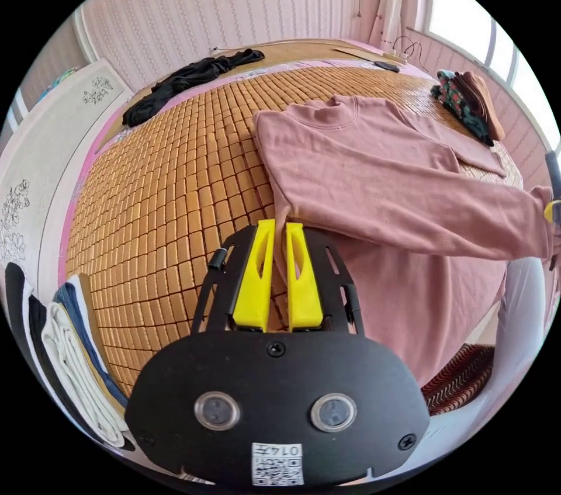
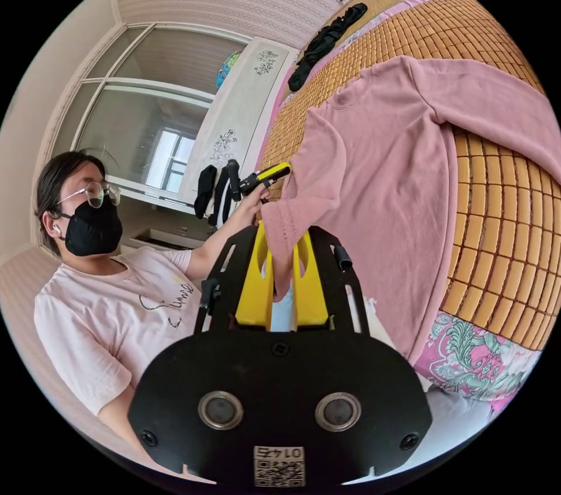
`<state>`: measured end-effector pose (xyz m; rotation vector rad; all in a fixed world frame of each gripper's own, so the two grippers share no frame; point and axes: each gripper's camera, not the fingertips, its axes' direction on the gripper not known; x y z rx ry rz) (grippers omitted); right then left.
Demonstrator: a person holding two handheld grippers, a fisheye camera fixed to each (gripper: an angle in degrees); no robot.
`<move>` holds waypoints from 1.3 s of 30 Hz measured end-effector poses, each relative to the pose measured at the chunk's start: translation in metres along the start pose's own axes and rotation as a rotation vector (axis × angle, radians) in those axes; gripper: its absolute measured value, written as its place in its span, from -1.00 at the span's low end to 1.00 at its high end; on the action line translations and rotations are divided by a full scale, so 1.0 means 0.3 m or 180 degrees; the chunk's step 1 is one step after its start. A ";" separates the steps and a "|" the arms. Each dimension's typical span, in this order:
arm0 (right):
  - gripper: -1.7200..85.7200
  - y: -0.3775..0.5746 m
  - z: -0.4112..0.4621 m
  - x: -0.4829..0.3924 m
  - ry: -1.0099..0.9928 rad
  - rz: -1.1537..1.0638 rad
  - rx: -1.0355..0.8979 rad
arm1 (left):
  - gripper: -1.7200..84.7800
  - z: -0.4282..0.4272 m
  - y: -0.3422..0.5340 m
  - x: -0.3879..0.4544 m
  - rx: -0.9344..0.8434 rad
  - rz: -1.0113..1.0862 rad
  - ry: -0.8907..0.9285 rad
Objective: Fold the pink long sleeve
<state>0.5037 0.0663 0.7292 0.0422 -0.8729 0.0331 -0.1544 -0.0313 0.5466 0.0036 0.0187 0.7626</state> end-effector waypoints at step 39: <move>-0.71 0.373 -0.404 0.453 0.2952 0.1010 0.2037 | -0.85 0.050 -0.152 0.893 -0.0259 0.1136 0.1043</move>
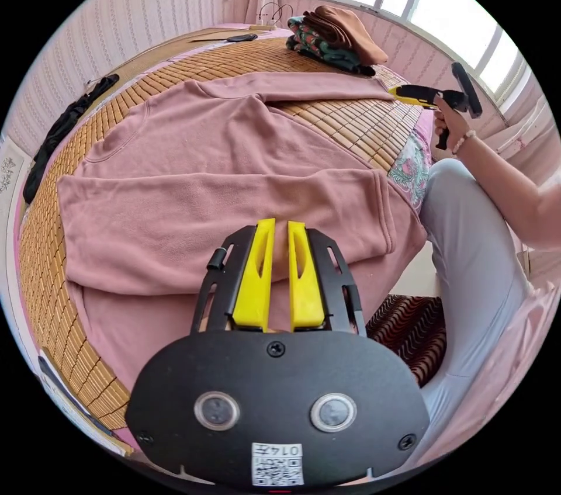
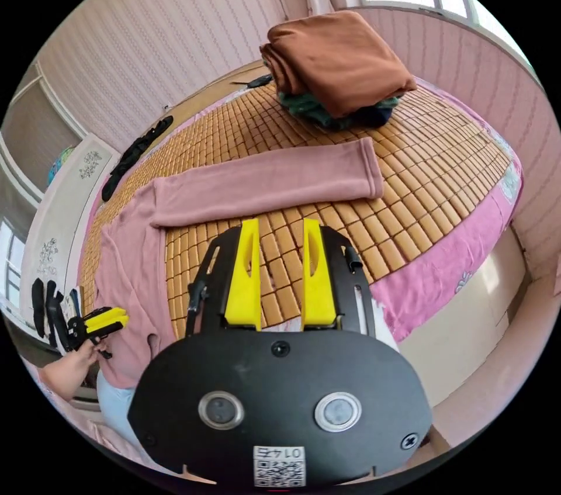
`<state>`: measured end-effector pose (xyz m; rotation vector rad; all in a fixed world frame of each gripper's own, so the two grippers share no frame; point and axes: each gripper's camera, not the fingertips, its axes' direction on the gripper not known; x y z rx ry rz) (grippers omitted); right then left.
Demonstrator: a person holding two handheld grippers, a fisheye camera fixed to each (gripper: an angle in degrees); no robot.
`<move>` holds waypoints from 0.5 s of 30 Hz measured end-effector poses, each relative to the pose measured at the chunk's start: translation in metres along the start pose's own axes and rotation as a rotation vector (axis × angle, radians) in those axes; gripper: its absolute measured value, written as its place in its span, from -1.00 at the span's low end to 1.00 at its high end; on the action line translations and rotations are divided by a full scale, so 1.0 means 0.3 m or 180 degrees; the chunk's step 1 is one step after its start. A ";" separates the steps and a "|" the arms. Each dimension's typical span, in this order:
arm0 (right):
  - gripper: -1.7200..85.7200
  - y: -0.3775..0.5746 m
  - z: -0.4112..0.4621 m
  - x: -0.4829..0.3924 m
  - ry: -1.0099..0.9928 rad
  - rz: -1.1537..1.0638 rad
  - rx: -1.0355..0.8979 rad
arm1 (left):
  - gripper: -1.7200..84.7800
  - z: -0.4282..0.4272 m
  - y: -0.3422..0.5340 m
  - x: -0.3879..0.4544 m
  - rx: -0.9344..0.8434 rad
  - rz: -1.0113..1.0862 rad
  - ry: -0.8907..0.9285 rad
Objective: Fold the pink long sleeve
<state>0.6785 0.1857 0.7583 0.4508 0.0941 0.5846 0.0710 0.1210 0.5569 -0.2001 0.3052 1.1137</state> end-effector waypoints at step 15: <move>-0.66 -0.029 0.100 0.304 0.0179 0.0634 0.0300 | -0.83 -0.013 -0.756 0.229 0.0571 0.0942 -0.0036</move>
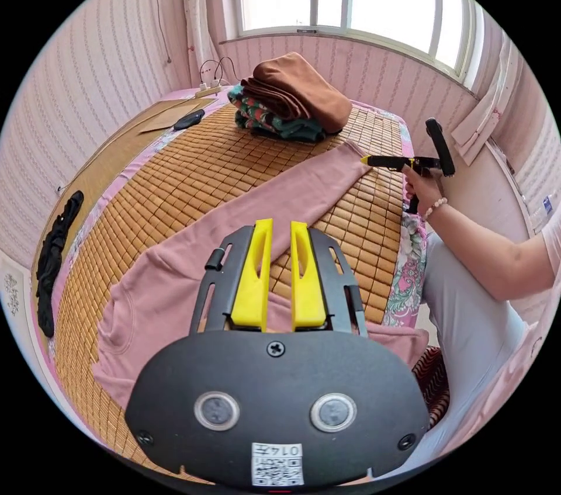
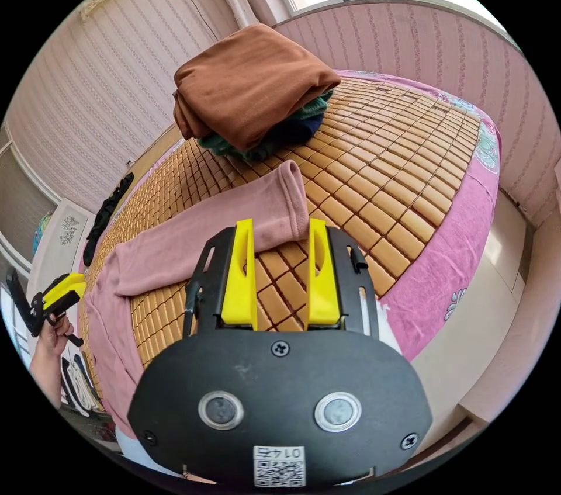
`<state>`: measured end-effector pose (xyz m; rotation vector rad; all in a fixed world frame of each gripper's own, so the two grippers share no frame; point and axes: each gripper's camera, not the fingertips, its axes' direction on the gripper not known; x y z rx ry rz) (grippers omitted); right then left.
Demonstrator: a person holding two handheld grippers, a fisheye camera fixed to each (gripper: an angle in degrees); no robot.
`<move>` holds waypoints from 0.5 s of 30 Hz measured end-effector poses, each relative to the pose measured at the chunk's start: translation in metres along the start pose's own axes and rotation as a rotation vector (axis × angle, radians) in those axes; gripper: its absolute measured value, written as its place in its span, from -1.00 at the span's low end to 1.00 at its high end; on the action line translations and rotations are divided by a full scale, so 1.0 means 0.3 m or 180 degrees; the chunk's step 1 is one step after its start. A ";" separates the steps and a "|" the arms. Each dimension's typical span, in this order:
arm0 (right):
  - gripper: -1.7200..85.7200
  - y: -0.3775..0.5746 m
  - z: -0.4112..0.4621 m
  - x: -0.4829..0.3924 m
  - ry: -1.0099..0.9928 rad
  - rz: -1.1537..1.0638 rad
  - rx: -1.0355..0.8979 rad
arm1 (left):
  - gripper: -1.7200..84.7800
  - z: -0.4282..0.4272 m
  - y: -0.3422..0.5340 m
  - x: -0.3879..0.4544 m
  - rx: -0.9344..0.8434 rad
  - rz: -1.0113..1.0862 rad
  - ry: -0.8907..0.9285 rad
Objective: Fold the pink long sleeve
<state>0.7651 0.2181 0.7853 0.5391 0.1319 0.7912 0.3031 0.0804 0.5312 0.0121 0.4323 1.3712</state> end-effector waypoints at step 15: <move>-0.79 -0.025 0.030 0.178 -0.0735 0.0373 -0.0093 | -0.71 0.597 -0.478 0.103 -0.0666 0.0073 -0.0034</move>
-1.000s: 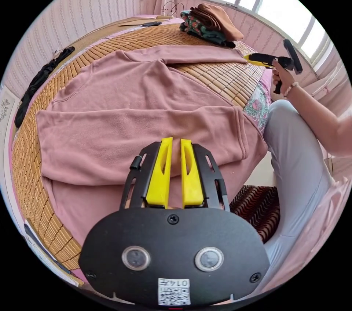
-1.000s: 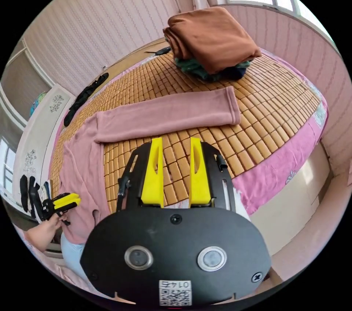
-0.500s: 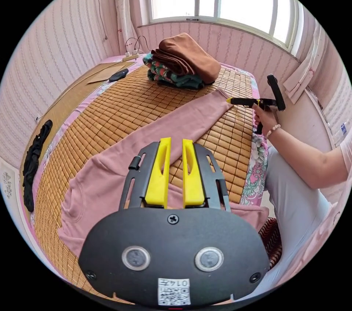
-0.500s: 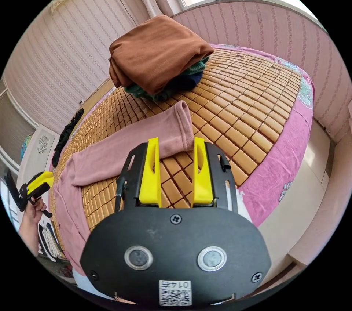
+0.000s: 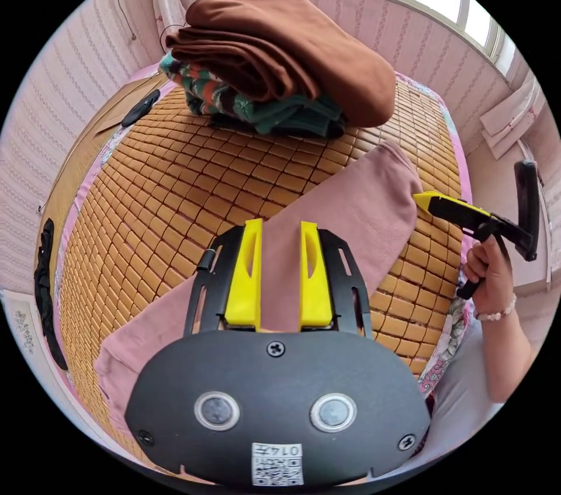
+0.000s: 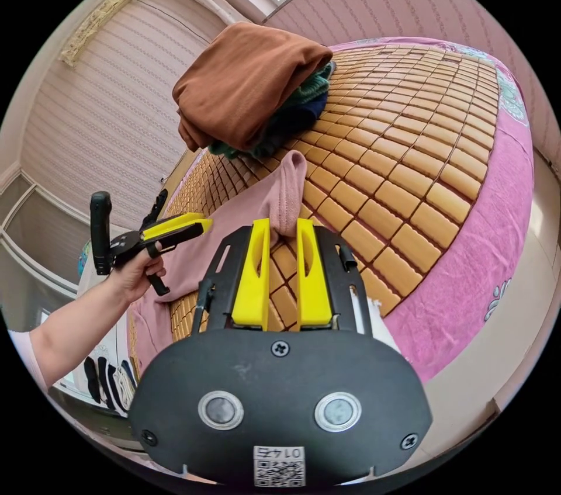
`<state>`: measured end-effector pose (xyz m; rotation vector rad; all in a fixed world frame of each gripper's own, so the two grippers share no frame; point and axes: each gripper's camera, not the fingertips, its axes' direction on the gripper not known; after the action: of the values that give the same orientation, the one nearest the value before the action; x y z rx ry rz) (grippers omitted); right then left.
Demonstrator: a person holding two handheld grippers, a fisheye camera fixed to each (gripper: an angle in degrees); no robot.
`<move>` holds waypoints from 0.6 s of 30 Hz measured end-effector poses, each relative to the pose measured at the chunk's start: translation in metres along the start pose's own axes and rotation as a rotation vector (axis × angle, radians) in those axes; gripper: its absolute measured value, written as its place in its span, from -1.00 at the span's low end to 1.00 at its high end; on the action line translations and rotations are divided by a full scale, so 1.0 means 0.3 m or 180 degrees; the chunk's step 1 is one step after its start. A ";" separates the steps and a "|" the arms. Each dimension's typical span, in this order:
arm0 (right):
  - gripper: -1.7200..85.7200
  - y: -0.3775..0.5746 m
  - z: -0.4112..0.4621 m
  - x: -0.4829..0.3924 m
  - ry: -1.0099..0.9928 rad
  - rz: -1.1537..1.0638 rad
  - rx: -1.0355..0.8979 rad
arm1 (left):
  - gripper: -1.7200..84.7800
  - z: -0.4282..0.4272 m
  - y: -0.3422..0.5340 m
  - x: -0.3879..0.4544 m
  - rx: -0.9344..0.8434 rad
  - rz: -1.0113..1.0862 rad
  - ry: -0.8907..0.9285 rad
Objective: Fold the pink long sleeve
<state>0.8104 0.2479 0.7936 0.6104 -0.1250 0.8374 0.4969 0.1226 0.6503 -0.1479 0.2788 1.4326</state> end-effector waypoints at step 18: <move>-0.87 -0.031 -0.093 -0.133 -0.0838 -0.0989 0.0193 | -0.96 -0.200 0.309 -0.196 0.0966 -0.0793 0.0668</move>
<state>0.7868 0.2323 0.7530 0.7735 -0.2380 0.4593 0.3926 0.0630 0.6153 -0.0810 0.6246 1.1139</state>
